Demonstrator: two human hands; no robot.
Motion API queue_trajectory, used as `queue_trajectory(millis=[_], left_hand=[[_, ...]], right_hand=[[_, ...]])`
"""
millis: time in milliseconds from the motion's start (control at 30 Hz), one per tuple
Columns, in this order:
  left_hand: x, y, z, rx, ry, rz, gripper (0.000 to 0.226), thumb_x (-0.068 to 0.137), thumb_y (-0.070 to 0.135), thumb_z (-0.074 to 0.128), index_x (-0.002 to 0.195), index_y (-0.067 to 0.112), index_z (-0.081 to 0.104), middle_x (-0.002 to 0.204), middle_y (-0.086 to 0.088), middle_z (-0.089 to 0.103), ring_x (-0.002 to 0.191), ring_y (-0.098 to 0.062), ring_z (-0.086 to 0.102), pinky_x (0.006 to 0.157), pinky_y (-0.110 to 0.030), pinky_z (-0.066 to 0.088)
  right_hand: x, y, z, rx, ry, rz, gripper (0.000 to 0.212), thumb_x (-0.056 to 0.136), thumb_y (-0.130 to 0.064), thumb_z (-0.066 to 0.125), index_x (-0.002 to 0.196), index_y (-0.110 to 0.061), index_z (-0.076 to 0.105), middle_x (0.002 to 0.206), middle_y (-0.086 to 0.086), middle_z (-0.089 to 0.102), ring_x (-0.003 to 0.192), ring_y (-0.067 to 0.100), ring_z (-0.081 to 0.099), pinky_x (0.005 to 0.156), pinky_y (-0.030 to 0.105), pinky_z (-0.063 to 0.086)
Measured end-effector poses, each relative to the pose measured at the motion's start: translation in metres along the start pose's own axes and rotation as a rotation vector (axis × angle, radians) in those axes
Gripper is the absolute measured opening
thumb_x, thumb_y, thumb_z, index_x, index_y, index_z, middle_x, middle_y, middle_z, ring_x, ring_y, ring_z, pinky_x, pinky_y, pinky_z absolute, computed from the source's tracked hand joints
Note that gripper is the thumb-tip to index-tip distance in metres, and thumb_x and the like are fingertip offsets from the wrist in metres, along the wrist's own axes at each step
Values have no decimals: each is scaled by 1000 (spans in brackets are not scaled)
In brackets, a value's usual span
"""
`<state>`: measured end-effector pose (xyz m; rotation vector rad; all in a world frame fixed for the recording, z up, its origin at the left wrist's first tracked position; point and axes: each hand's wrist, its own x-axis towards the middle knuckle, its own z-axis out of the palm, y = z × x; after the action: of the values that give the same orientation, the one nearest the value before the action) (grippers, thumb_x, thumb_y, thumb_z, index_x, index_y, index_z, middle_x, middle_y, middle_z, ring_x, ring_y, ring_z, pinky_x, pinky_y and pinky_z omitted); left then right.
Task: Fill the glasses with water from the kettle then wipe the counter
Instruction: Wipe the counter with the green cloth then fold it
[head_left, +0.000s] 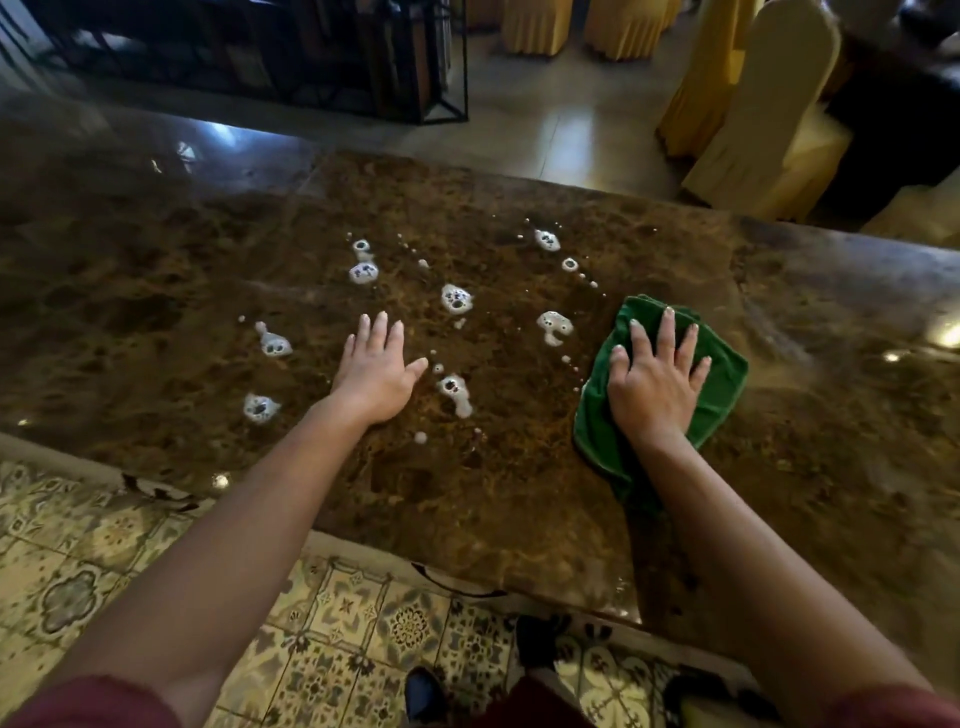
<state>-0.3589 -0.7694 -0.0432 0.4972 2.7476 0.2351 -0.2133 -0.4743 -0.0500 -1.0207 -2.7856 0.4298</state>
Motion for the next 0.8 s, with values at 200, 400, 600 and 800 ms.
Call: queue_trajectory(millis=[200, 400, 600, 800], left_hand=[[-4, -6, 2, -7, -25, 49, 76, 106, 56, 24, 162, 13, -4, 169, -8, -19, 154, -23, -23, 125, -43, -11], [-1, -6, -1, -4, -41, 54, 77, 106, 55, 27, 162, 13, -4, 169, -9, -19, 154, -24, -22, 125, -45, -11], [4, -1, -5, -33, -57, 36, 81, 104, 53, 37, 162, 12, -2, 169, -10, -18, 154, -26, -21, 124, -47, -10], [6, -2, -2, -52, -68, 21, 82, 104, 53, 39, 162, 15, -5, 168, -7, -22, 152, -23, -27, 124, -47, -13]], right_hand=[[-84, 1, 19, -22, 34, 111, 64, 107, -51, 32, 165, -24, 29, 178, 7, 1, 164, 28, -4, 131, 52, -1], [-63, -10, 21, -87, -55, 77, 73, 103, -60, 21, 168, -28, 15, 178, 7, 0, 163, 30, -7, 131, 52, -4], [21, -44, 26, -48, -111, -22, 75, 101, -70, 16, 167, -35, 15, 178, 5, 0, 163, 33, -5, 130, 56, -3], [121, -83, 36, -13, -125, -122, 77, 99, -73, 20, 166, -36, 22, 178, 3, 1, 163, 35, -1, 129, 58, 1]])
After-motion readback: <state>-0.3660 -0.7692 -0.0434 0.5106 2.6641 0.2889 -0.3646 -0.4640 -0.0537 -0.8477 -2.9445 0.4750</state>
